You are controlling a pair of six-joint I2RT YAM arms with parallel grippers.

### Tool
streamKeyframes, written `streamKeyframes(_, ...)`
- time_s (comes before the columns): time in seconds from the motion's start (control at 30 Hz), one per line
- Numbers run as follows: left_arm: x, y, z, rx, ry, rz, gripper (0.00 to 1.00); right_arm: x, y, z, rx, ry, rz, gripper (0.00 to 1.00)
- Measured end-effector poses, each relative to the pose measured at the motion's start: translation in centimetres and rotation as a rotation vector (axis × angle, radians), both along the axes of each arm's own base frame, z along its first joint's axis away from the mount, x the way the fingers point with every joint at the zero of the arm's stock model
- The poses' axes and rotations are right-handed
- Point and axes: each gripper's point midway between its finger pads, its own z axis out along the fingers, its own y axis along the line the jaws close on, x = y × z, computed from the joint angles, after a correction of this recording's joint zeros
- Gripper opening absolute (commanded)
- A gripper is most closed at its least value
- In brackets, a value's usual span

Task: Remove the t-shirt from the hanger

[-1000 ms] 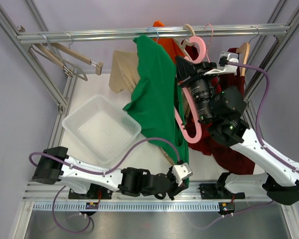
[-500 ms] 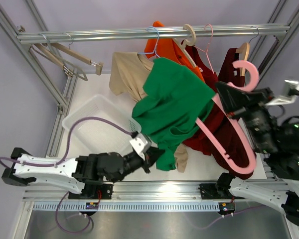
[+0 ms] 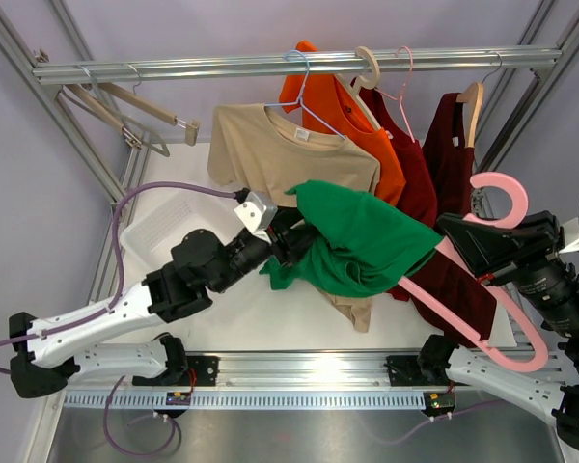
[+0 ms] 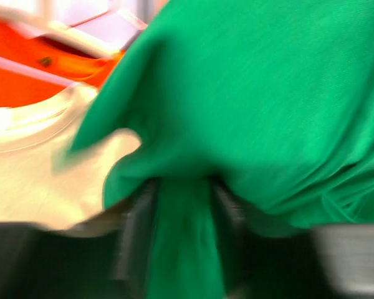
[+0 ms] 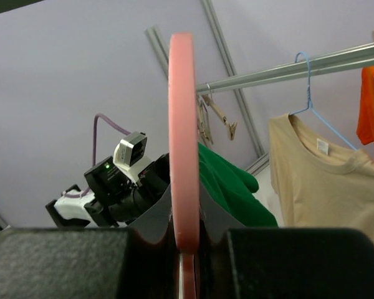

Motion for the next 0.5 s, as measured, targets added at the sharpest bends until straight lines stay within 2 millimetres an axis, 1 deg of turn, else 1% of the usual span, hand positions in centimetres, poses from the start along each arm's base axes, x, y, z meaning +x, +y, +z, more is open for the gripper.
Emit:
streamKeyframes(0.03,-0.4,-0.8,0.1,-0.002,-0.009,-0.036,0.57,-0.2,0.1,-0.1,-0.003,0.002,0.013,0.0)
streamKeyframes(0.1,-0.8,-2.1,-0.4,0.009,-0.017,-0.09,0.56,-0.6,0.4,-0.3,-0.007,0.007,0.039,0.0)
streamKeyframes(0.2,-1.0,-3.4,-1.5,0.049,-0.022,-0.127,0.14,-1.1,0.9,-0.6,-0.014,0.011,0.082,0.0)
streamKeyframes(0.23,-1.0,-3.6,-1.7,0.058,-0.023,-0.133,0.06,-1.2,1.1,-0.6,-0.016,0.013,0.095,0.0)
streamKeyframes(0.27,-1.0,-3.8,-1.8,0.066,-0.025,-0.138,0.0,-1.4,1.2,-0.6,-0.013,0.015,0.103,0.0)
streamKeyframes(0.33,-1.1,-3.9,-1.5,0.073,-0.035,-0.146,0.0,-1.5,1.1,-0.5,-0.005,0.015,0.107,0.0)
streamKeyframes(0.5,-1.3,-3.7,0.4,0.049,-0.058,-0.156,0.0,-1.8,0.4,0.0,0.019,0.004,0.101,0.0)
